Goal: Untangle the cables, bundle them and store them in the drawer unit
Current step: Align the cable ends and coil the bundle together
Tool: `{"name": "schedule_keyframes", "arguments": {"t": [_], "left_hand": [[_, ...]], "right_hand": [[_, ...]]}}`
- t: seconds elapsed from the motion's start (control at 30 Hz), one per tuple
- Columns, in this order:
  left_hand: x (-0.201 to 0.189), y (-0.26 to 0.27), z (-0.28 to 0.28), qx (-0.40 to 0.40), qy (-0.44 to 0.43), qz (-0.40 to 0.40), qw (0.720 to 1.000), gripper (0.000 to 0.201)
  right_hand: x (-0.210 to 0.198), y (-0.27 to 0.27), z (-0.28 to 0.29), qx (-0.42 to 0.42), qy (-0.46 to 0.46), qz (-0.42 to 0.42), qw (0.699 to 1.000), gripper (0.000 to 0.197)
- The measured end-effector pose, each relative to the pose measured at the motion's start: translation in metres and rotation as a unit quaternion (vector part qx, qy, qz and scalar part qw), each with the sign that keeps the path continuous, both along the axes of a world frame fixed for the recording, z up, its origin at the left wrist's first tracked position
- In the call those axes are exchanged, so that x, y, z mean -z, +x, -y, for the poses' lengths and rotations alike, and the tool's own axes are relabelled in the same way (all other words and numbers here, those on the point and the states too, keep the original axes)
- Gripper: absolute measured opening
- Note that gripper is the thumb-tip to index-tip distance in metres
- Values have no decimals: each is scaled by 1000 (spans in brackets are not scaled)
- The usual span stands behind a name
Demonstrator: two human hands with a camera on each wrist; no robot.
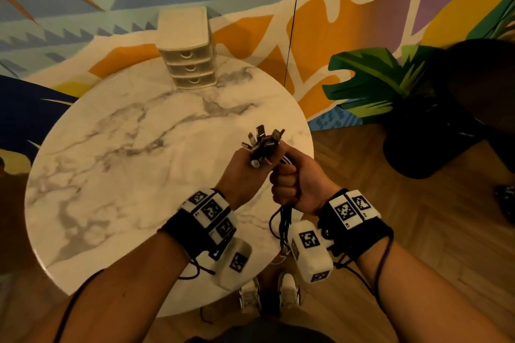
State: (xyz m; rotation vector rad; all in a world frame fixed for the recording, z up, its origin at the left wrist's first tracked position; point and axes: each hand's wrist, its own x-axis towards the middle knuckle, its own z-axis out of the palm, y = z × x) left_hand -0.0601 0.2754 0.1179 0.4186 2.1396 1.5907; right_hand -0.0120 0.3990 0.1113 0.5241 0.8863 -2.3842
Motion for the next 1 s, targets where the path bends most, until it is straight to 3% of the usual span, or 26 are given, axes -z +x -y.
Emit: {"name": "schedule_keyframes", "arguments": {"t": [0.1,0.2,0.33,0.43,0.5,0.57,0.6,0.63,0.7,0.73,0.77,0.83,0.87,0.93,1.0], "left_hand": [[-5,0,-11,-23,48,79,995,24],[-5,2,-17,-98,95,125,983,16],[-4,-1,-27,-123,70,122,982,5],[-6,-6,-33,-146,66,114,980,3],[-3,-17,-37,-205,67,113,970,8],[0,-27,-40,-259,69,125,955,10],[1,-27,-43,-267,70,125,953,12],[1,-25,-46,-263,63,118,956,16],[0,-18,-48,-232,48,89,967,24],[0,-16,-45,-208,44,70,975,26],[0,-14,-40,-175,36,54,982,25],[-1,-12,-29,-92,26,35,995,22],[-2,-10,-26,-52,37,33,997,21],[-5,-9,-24,7,92,54,994,16],[-11,-13,-27,29,136,107,984,23]], "right_hand": [[-4,-8,-1,-12,22,-1,1000,59],[-10,-14,-6,-43,90,-19,995,72],[-10,-9,-12,-105,192,27,975,84],[-4,-3,-10,-8,251,15,968,80],[2,5,-5,63,370,-48,926,62],[9,14,6,43,553,-129,822,31],[14,18,12,21,624,-151,766,22],[18,20,16,12,666,-151,731,18],[18,13,15,31,693,-105,712,20],[15,8,10,41,671,-68,737,24],[9,3,3,65,608,-26,791,24],[-6,-3,-13,92,396,18,913,24],[-11,-4,-19,82,303,14,950,31],[-17,-5,-22,15,174,-4,985,37],[-17,-3,-16,-51,93,-11,994,36]]}}
